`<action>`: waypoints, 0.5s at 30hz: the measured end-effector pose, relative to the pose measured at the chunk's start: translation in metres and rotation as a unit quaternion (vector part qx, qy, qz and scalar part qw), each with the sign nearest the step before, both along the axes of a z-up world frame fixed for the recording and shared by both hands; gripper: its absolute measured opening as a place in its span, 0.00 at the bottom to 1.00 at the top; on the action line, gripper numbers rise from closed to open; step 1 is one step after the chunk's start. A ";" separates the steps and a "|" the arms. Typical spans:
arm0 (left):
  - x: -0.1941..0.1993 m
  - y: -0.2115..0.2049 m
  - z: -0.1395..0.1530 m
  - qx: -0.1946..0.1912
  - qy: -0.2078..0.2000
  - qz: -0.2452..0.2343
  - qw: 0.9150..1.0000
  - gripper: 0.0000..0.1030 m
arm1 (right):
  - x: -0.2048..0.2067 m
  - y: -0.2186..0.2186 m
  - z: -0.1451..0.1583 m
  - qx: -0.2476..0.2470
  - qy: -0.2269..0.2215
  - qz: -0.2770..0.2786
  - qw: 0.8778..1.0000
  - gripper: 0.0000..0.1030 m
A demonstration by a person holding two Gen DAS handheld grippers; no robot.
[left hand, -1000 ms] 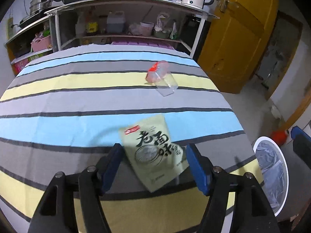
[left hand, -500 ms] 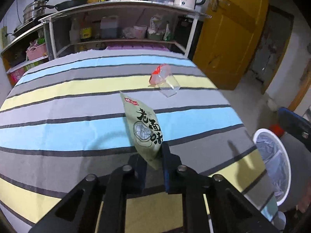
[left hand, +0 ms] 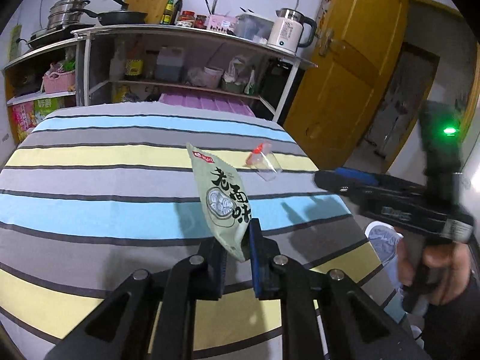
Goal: Collect trash
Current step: 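Grasp and lift the beige snack packet with the left tool while the right tool grasps the clear cup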
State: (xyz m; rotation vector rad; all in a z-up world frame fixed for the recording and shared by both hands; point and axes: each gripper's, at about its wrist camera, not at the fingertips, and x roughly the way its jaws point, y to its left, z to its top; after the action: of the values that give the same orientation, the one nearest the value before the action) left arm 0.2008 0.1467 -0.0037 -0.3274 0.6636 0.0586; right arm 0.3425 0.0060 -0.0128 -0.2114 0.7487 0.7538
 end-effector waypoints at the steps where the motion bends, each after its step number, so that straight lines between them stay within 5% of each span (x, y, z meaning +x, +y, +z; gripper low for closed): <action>1: -0.001 0.003 0.000 -0.002 -0.002 0.002 1.000 0.14 | 0.004 0.006 -0.003 -0.007 0.000 0.001 1.000 0.53; 15: 0.000 0.027 -0.013 -0.028 -0.004 0.009 1.000 0.14 | 0.058 0.063 -0.039 -0.060 0.019 0.010 0.998 0.50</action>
State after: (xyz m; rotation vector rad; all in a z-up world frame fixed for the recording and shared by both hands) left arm 0.2004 0.1735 -0.0169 -0.3871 0.6556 0.0562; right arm 0.4000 0.0690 -0.0516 -0.3140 0.8308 0.7348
